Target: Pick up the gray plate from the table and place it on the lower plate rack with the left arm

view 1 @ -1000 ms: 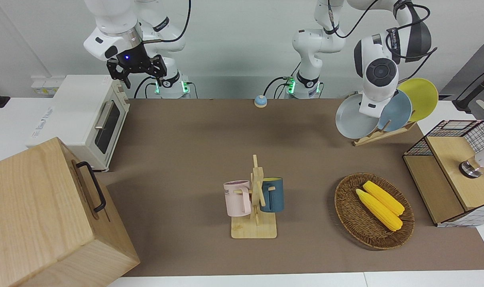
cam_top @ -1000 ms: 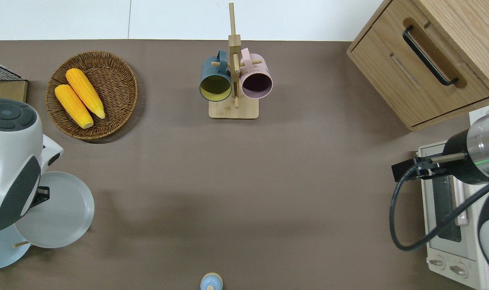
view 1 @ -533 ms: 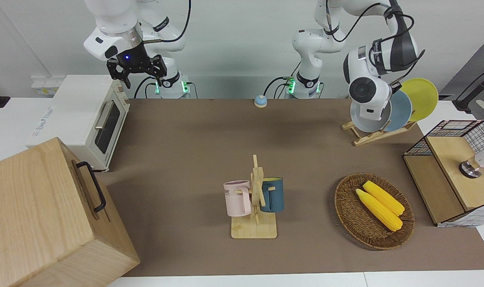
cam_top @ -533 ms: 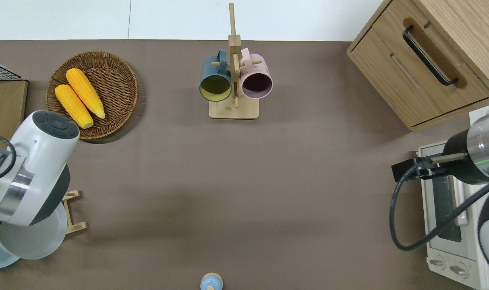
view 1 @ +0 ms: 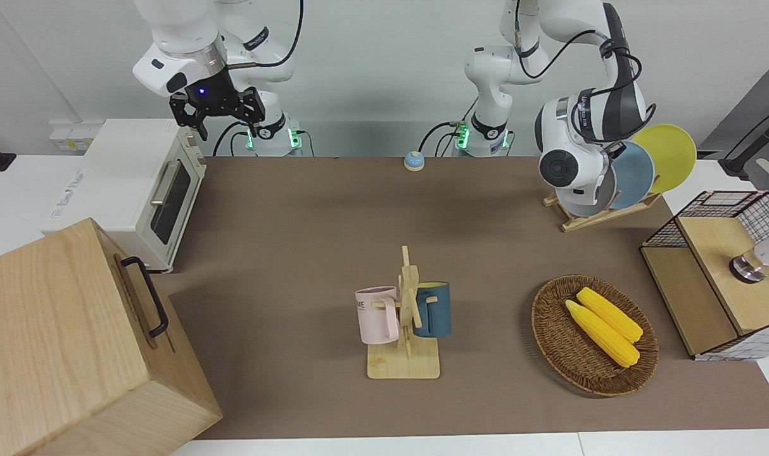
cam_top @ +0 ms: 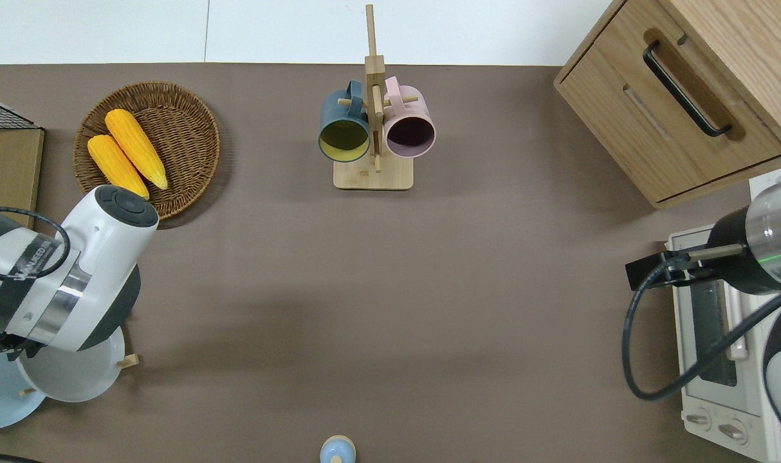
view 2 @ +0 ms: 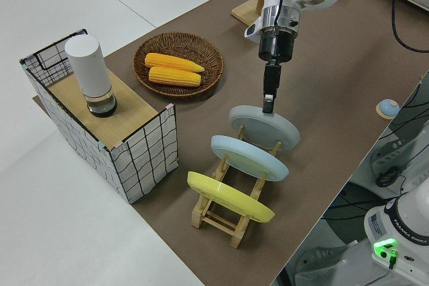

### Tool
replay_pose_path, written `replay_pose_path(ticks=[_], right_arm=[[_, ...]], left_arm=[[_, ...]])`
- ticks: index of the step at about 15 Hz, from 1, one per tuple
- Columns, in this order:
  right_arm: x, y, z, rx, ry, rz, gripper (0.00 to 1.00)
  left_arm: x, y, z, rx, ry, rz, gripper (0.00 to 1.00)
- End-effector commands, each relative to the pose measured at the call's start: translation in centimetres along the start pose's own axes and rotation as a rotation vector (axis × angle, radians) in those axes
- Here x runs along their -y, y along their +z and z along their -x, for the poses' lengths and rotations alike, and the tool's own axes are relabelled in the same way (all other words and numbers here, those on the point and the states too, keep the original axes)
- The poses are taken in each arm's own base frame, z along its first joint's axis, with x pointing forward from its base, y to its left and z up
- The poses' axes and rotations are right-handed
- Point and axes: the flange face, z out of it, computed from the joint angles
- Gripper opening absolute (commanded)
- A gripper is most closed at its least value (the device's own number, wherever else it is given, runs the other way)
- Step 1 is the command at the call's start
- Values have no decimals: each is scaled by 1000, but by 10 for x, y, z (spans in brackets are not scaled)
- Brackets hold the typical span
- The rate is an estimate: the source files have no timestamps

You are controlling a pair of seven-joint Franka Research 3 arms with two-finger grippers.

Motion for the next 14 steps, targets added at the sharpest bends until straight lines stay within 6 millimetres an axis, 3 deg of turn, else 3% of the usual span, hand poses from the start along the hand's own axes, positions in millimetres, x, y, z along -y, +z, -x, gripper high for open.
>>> replay_pose_path(ticks=[1,4,6,9,14], right_arm=[[-4,-4,3,5,4,-3,987],[-4,-4,3,5,4,-3,990],[-4,-4,3,5,4,-3,990],[-4,-4,3,5,4,-3,990],[-4,-4,3,5,4,-3,990]], left_arm=[[-5,-5,1,-20,-5,57,903],[-3,-16,3,-31,-14,117,985],[-1,-48,14,-79,-24,167,989],[8,-77,26,-78,-53,278,993],[53,-133,44,-85,-80,571,989]])
